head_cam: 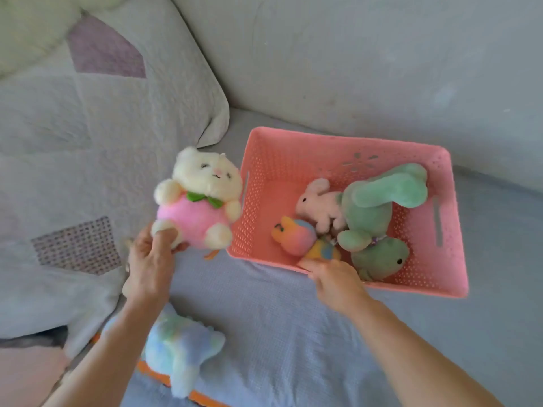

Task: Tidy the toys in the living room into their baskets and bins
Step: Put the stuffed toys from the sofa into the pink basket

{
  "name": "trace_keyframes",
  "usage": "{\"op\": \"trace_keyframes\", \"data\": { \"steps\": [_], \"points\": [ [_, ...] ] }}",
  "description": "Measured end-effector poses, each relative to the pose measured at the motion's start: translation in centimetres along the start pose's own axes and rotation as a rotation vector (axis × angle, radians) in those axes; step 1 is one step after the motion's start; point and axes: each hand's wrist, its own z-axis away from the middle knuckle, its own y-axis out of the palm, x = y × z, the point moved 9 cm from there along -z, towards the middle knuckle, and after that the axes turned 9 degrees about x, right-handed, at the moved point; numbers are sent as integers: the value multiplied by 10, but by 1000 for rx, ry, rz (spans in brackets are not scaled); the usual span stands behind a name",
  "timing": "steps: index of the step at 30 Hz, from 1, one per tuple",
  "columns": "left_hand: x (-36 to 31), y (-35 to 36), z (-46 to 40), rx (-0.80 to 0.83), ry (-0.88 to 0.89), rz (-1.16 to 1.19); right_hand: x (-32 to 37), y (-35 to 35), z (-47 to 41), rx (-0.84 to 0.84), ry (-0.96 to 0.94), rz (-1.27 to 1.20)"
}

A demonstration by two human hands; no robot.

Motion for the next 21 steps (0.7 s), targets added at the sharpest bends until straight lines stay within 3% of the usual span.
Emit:
{"op": "trace_keyframes", "data": {
  "steps": [8,15,18,21],
  "points": [
    [10,16,108,78,-22,-79,-18,62,117,159,-18,52],
    [-6,68,171,60,93,-478,-19,85,151,132,-11,27],
    [15,101,174,195,26,-703,-16,85,152,125,-28,46],
    [37,108,175,237,-88,-737,-17,86,151,124,-36,50]
  ]
}}
